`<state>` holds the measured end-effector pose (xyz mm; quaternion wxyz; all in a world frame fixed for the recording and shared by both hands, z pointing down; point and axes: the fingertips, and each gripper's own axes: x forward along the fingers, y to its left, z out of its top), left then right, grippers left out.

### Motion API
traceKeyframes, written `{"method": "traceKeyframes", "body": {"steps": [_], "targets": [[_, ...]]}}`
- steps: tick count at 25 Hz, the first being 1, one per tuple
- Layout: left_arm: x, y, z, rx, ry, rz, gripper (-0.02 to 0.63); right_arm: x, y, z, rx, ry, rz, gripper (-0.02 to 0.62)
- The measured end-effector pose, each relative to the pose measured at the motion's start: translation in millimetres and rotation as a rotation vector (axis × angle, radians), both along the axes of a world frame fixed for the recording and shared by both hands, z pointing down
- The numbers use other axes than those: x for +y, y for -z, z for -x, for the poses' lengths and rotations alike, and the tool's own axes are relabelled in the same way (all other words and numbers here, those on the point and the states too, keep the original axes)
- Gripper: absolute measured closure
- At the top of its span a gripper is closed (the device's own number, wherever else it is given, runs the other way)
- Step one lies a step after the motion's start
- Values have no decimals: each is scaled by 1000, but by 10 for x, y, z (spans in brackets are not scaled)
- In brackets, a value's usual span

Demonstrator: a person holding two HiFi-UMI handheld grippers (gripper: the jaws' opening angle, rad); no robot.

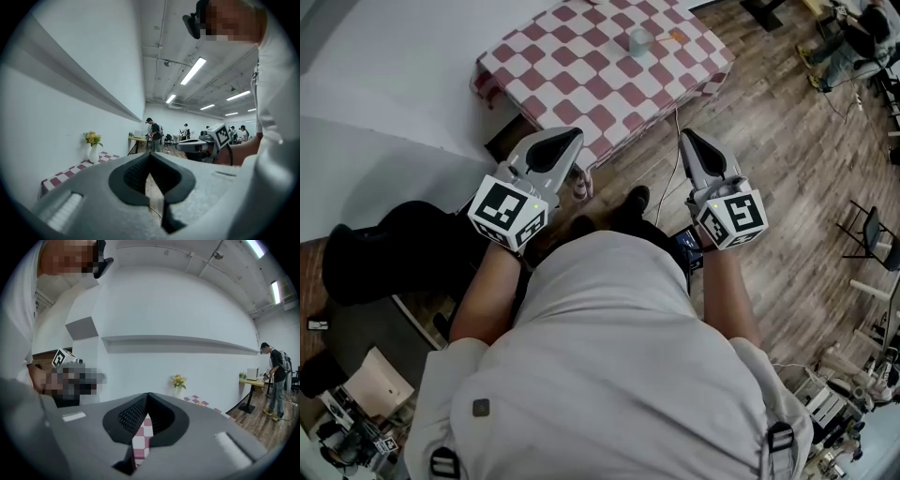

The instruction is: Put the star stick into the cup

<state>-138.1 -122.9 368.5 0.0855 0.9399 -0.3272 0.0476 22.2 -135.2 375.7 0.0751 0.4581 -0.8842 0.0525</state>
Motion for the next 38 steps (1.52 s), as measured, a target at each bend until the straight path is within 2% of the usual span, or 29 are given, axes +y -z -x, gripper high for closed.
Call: {"method": "traceKeyframes", "body": {"steps": [9,18,32,38], "targets": [[253,40,-36,-4,2,-11,604,328,72,-130,-2,-10,-24,586],[646,43,-440,-18,-2,-2,604,811,20,-486,-17,11,-11,586],[1860,58,-1132,-29,21,-18,604,2029,35,-1136,-16,50,1,586],[2409,91,-1280,-32,45,-25,604,2551,10,-1304,-7,75,14,586]]}}
